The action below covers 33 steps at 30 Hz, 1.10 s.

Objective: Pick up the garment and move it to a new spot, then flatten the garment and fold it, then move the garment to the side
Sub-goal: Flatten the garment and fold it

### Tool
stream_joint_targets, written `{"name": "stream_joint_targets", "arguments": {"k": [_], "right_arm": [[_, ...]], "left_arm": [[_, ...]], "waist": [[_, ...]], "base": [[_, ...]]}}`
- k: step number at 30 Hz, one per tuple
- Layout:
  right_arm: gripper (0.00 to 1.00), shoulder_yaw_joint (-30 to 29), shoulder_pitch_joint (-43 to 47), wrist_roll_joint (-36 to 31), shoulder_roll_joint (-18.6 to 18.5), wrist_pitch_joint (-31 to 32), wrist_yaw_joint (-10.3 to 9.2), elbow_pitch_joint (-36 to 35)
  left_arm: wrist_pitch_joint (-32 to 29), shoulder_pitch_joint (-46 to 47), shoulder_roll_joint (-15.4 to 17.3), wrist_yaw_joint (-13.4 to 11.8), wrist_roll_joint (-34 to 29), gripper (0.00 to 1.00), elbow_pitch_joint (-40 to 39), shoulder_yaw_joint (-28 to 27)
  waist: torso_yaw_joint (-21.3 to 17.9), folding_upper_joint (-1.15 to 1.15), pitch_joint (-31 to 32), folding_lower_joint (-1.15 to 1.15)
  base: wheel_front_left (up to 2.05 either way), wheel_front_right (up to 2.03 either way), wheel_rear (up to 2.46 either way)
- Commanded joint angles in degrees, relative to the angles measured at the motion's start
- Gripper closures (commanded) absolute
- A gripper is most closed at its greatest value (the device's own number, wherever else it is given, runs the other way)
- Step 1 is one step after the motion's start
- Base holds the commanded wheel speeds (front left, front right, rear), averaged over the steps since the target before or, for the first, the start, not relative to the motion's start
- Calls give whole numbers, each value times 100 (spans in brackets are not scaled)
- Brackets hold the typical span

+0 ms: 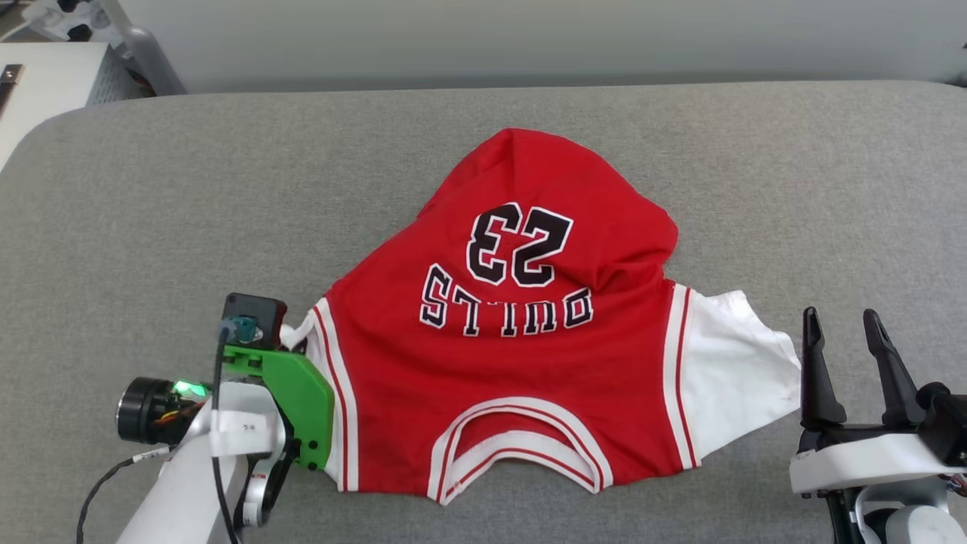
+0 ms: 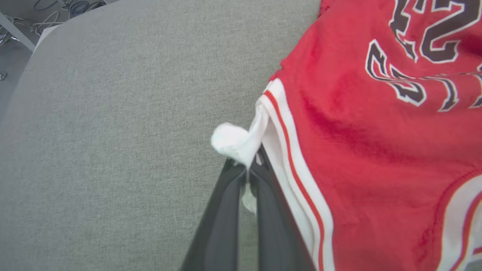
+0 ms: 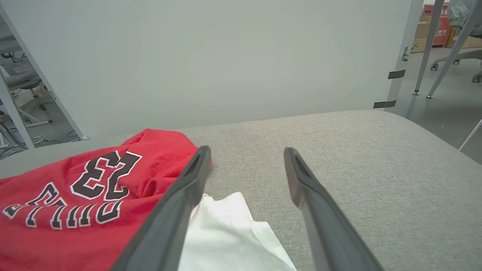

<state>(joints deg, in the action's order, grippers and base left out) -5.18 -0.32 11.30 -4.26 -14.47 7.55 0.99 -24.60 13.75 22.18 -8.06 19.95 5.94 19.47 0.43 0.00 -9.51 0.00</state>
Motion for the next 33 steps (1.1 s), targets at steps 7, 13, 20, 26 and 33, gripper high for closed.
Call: {"name": "stream_joint_targets", "arguments": {"k": [7,13,20,26,33], "right_arm": [[0,30,-198,-16,-36,-52,-6,81],[0,11,-165,-23,-49,-52,-6,141],[0,-35,-41,-21,-135,-5,-6,156],[0,-159,107,-14,-195,128,-6,29],[0,-163,277,7,-201,237,-6,-17]], "left_arm": [[312,379,-353,211,46,53,1303,253],[996,542,-522,263,22,0,1840,273],[2236,592,-617,316,14,0,1781,157],[3456,346,-579,360,-53,0,1360,78],[3953,-212,-731,626,-42,0,501,-145]], "waist": [[-336,0,-226,0],[-238,0,-117,0],[99,0,211,0],[379,0,499,0],[500,0,679,0]], "base": [[0,0,0],[0,0,0],[0,0,0],[0,0,0],[0,0,0]]}}
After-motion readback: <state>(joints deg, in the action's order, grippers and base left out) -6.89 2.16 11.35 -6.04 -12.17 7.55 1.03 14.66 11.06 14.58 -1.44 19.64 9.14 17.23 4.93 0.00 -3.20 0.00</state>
